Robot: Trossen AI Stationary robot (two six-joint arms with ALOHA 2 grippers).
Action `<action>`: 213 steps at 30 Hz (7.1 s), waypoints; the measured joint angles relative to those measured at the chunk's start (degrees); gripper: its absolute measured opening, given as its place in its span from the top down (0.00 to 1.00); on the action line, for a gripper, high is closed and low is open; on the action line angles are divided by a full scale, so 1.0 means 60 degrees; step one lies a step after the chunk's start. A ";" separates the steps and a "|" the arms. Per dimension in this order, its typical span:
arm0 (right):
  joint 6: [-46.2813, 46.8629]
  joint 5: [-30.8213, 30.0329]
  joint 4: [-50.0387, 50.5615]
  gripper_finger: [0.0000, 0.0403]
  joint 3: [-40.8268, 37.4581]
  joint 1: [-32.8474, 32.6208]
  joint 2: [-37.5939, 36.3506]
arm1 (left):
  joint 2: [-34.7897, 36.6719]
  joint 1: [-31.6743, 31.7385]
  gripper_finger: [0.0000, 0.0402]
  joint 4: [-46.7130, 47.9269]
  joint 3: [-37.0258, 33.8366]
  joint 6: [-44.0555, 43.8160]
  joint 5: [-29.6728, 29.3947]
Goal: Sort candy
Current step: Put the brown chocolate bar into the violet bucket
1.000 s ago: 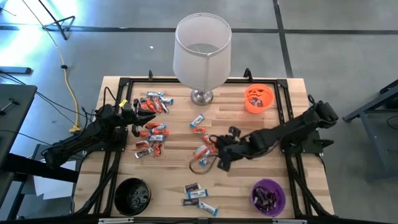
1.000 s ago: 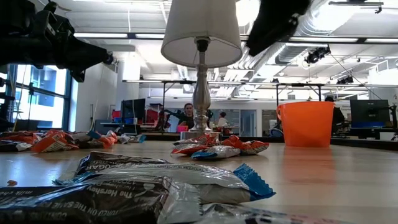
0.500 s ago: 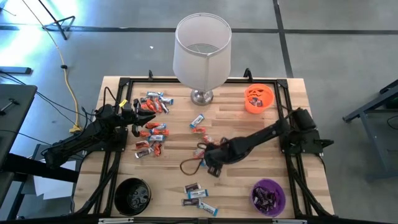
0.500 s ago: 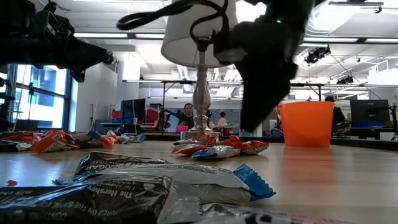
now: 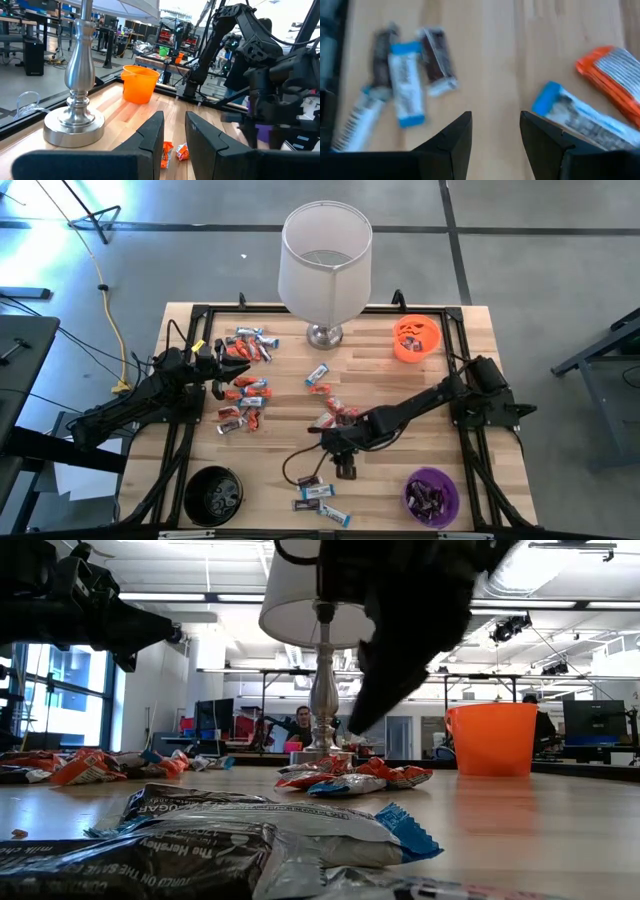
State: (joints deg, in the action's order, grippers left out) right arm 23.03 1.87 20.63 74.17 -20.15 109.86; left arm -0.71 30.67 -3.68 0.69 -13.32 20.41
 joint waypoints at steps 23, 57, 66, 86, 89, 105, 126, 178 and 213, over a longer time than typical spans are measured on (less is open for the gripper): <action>0.0902 -0.0873 -0.1925 0.60 0.0004 -0.0830 0.0182 | 0.0003 -0.0003 0.84 0.0006 0.0003 0.0000 -0.0001; 0.0983 -0.1987 -0.0932 0.60 0.1566 -0.1048 0.1366 | 0.0001 -0.0003 0.84 0.0000 0.0000 0.0000 -0.0001; 0.1085 -0.1038 0.1033 0.60 0.3333 -0.1062 0.2337 | 0.0003 0.0000 0.84 -0.0001 0.0000 0.0000 -0.0001; -0.0175 -0.0474 0.2356 0.60 0.5446 -0.1033 0.4156 | 0.0002 -0.0003 0.84 0.0003 0.0001 0.0000 0.0002; -0.0175 -0.0555 0.2398 0.60 0.5446 -0.1019 0.4156 | 0.0001 -0.0001 0.84 0.0003 0.0004 0.0000 -0.0001; -0.0102 -0.1338 0.2811 0.72 0.5410 -0.0822 0.4204 | -0.0001 -0.0003 0.84 0.0003 0.0001 0.0000 -0.0001; 0.0080 -0.1325 0.4644 0.99 0.6326 -0.0909 0.3702 | 0.0001 0.0001 0.84 0.0002 0.0002 0.0000 0.0003; 1.2291 0.0838 0.6876 0.97 -0.0205 -0.3475 -0.4138 | 0.0001 -0.0001 0.84 0.0001 0.0000 -0.0002 -0.0001; 1.6161 0.0331 0.5521 0.71 -0.0211 -0.5799 -0.3672 | 0.0003 0.0001 0.84 -0.0001 0.0004 0.0000 0.0002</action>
State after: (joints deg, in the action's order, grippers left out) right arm 120.00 3.86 53.75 72.90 -54.94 87.83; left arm -0.69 30.67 -3.68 0.71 -13.32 20.42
